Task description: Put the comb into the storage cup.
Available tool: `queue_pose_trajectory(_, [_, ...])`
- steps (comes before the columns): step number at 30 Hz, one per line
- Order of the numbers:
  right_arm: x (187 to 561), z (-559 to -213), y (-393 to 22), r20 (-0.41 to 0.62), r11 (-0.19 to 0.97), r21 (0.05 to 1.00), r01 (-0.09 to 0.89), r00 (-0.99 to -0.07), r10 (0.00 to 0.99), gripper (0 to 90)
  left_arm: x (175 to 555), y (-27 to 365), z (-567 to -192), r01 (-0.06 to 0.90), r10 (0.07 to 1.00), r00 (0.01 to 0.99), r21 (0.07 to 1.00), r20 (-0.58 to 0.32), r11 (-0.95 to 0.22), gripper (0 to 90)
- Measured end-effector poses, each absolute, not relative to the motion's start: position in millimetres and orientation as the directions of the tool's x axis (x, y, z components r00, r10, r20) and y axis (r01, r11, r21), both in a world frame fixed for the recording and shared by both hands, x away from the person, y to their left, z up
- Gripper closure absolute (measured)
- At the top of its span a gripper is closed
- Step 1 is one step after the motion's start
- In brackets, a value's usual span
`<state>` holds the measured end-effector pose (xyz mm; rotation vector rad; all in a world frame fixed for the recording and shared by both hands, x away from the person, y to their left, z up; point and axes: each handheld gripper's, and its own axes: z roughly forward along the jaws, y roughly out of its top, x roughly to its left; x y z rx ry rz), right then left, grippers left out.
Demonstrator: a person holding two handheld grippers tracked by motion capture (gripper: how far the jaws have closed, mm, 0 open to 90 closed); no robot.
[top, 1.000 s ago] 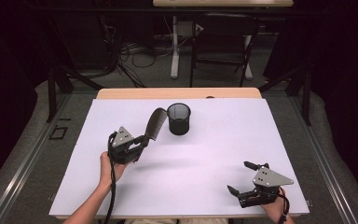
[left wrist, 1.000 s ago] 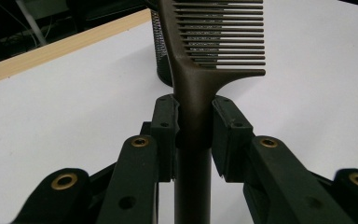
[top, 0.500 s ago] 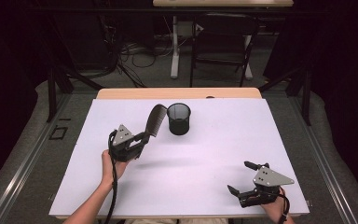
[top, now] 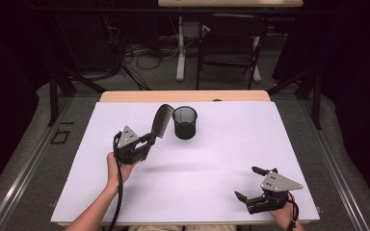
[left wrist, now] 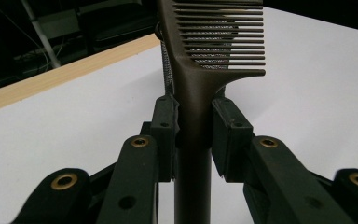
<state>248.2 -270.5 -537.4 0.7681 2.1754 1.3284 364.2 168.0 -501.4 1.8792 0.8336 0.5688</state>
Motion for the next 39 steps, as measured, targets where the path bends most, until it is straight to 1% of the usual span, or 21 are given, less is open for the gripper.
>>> queue_pose_trajectory(15, [247.0, -537.2, -271.4, -0.109, 0.375, 0.901, 0.216, -0.725, 0.680, 0.0, 372.5, 176.5, -494.3, 0.308, 0.763, 0.646, 0.909, 0.016, -0.280, 72.1])
queue_pose_trajectory(22, [247.5, -537.4, -271.6, -0.108, 0.375, 0.901, 0.217, -0.725, 0.680, 0.0, 375.8, 176.5, -492.2, 0.307, 0.762, 0.647, 0.908, 0.021, -0.286, 72.1])
queue_pose_trajectory(26, [247.6, -537.6, -271.7, -0.106, 0.373, 0.901, 0.219, -0.725, 0.680, 0.0, 379.8, 176.8, -490.6, 0.313, 0.764, 0.646, 0.910, 0.007, -0.272, 72.1])
queue_pose_trajectory(39, [247.0, -537.2, -272.3, -0.104, 0.373, 0.902, 0.219, -0.727, 0.679, 0.0, 388.5, 172.4, -477.1, 0.301, 0.766, 0.643, 0.916, 0.012, -0.267, 72.2])
